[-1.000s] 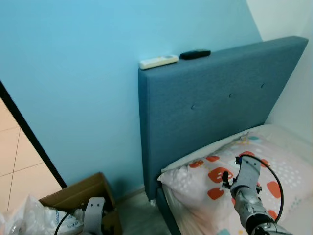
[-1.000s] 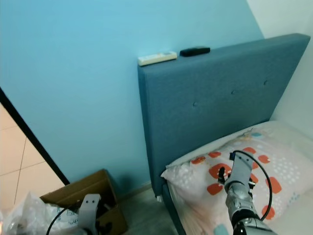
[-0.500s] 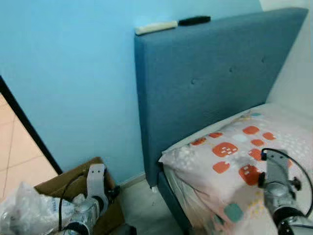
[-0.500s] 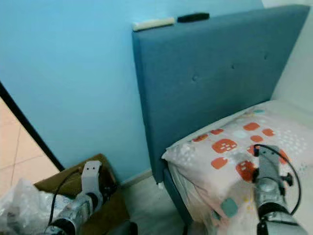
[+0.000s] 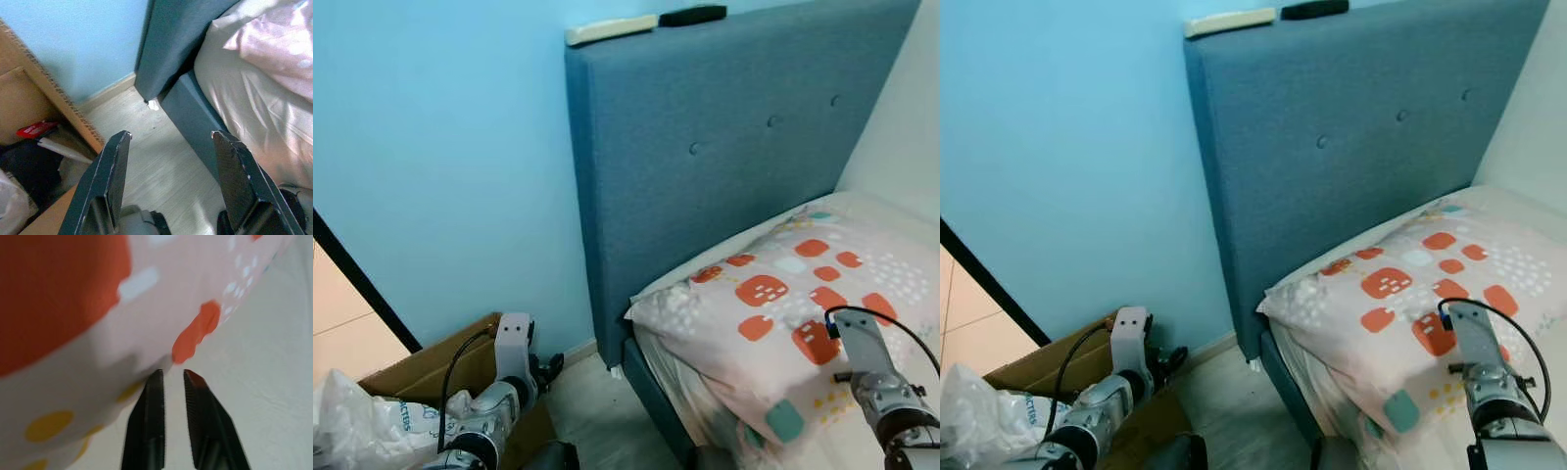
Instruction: Clean up the room
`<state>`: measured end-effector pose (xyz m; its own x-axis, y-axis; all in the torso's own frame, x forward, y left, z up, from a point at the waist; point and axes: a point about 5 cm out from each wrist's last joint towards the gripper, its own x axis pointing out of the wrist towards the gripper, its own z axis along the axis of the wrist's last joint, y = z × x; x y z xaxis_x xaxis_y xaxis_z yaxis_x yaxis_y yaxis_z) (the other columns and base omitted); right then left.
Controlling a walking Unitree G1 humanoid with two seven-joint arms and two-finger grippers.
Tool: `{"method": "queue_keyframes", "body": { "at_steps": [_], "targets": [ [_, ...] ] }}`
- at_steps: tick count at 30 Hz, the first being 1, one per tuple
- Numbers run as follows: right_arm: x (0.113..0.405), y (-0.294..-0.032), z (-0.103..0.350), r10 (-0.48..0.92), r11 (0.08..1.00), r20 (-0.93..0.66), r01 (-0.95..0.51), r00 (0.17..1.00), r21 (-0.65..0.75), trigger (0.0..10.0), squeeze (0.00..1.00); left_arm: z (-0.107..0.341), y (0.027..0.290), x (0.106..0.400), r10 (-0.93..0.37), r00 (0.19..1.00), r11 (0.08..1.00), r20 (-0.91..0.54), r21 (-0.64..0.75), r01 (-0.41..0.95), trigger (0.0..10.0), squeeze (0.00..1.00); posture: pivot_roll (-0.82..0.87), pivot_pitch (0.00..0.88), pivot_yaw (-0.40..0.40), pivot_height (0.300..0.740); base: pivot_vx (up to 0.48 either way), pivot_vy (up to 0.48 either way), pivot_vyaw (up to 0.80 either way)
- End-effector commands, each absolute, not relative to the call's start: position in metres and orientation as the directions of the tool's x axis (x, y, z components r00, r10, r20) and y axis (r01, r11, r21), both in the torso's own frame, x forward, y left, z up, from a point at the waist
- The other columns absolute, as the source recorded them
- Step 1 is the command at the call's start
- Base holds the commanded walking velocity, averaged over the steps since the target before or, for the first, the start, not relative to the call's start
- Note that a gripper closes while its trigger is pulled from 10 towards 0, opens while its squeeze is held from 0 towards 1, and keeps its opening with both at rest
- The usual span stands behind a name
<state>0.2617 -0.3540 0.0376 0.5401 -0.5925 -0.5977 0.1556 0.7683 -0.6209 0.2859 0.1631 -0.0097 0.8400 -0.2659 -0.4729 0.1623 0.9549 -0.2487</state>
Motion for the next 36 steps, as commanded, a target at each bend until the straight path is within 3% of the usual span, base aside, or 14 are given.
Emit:
{"method": "queue_keyframes", "body": {
  "at_steps": [1, 5, 11, 12, 13, 15, 20, 22, 29, 34, 35, 36],
  "targets": [
    [0.255, -0.365, 0.041, -0.611, 0.742, -0.607, 0.1, 0.508, -0.663, 0.0, 0.0, -0.013, 0.171, 0.281, -0.262, 0.839, 0.957, -0.476, -0.239, 0.163, 10.0, 0.0, 0.03, 0.097, 0.003, 0.599, 0.0, 0.0, 0.0],
    [0.247, -0.393, 0.064, -0.555, 0.768, -0.706, -0.057, 0.439, -0.639, 0.0, 0.0, -0.021, 0.176, 0.27, -0.27, 0.823, 0.957, -0.499, -0.233, 0.173, 10.0, 0.0, 0.03, 0.137, 0.009, 0.599, 0.0, 0.0, 0.0],
    [0.24, -0.403, 0.076, -0.49, 0.803, -0.784, -0.154, 0.381, -0.576, 0.0, 0.0, -0.025, 0.176, 0.264, -0.277, 0.815, 0.955, -0.508, -0.237, 0.177, 10.0, 0.0, 0.02, 0.157, 0.01, 0.599, 0.0, 0.0, 0.0],
    [0.24, -0.405, 0.079, -0.488, 0.8, -0.788, -0.169, 0.375, -0.575, 4.4, 0.0, -0.026, 0.176, 0.262, -0.28, 0.813, 0.954, -0.51, -0.238, 0.18, 10.0, 0.0, 0.01, 0.171, 0.01, 0.599, 0.0, 0.0, 0.0],
    [0.241, -0.399, 0.072, -0.476, 0.802, -0.795, -0.186, 0.376, -0.568, 10.0, 0.0, -0.027, 0.175, 0.261, -0.285, 0.812, 0.953, -0.51, -0.24, 0.184, 10.0, 0.0, 0.01, 0.18, 0.009, 0.599, 0.0, 0.0, 0.0],
    [0.241, -0.399, 0.072, -0.476, 0.802, -0.795, -0.186, 0.376, -0.568, 10.0, 0.0, -0.027, 0.175, 0.261, -0.285, 0.812, 0.953, -0.51, -0.24, 0.184, 10.0, 0.0, 0.01, 0.18, 0.009, 0.599, 0.0, 0.0, 0.0],
    [0.262, -0.357, 0.042, -0.449, 0.803, -0.716, -0.11, 0.534, -0.586, 10.0, 0.0, -0.027, 0.179, 0.258, -0.289, 0.815, 0.953, -0.502, -0.232, 0.195, 10.0, 0.0, 0.03, 0.216, 0.021, 0.599, 0.0, 0.0, 0.0],
    [0.262, -0.352, 0.038, -0.46, 0.796, -0.706, -0.102, 0.538, -0.596, 10.0, 0.0, -0.025, 0.182, 0.259, -0.289, 0.821, 0.953, -0.493, -0.229, 0.198, 10.0, 0.0, 0.05, 0.234, 0.027, 0.599, 0.0, 0.0, 0.0],
    [0.259, -0.348, 0.032, -0.478, 0.791, -0.722, -0.113, 0.501, -0.602, 10.0, 0.0, -0.019, 0.198, 0.258, -0.294, 0.838, 0.954, -0.459, -0.201, 0.224, 10.0, 0.0, 0.08, 0.311, 0.046, 0.599, 0.0, 0.0, 0.0],
    [0.268, -0.351, 0.043, -0.517, 0.736, -0.627, -0.072, 0.583, -0.673, 10.0, 0.0, -0.019, 0.205, 0.252, -0.294, 0.84, 0.954, -0.457, -0.189, 0.231, 10.0, 0.0, 0.09, 0.331, 0.053, 0.599, 0.0, 0.0, 0.0],
    [0.282, -0.355, 0.061, -0.546, 0.696, -0.483, 0.051, 0.684, -0.716, 10.0, 0.0, -0.02, 0.209, 0.247, -0.299, 0.839, 0.953, -0.455, -0.185, 0.239, 10.0, 0.0, 0.11, 0.355, 0.059, 0.599, 0.0, 0.0, 0.0],
    [0.282, -0.355, 0.061, -0.546, 0.696, -0.483, 0.051, 0.684, -0.716, 10.0, 0.0, -0.02, 0.209, 0.247, -0.299, 0.839, 0.953, -0.455, -0.185, 0.239, 10.0, 0.0, 0.11, 0.355, 0.059, 0.599, 0.0, 0.0, 0.0]
  ]
}}
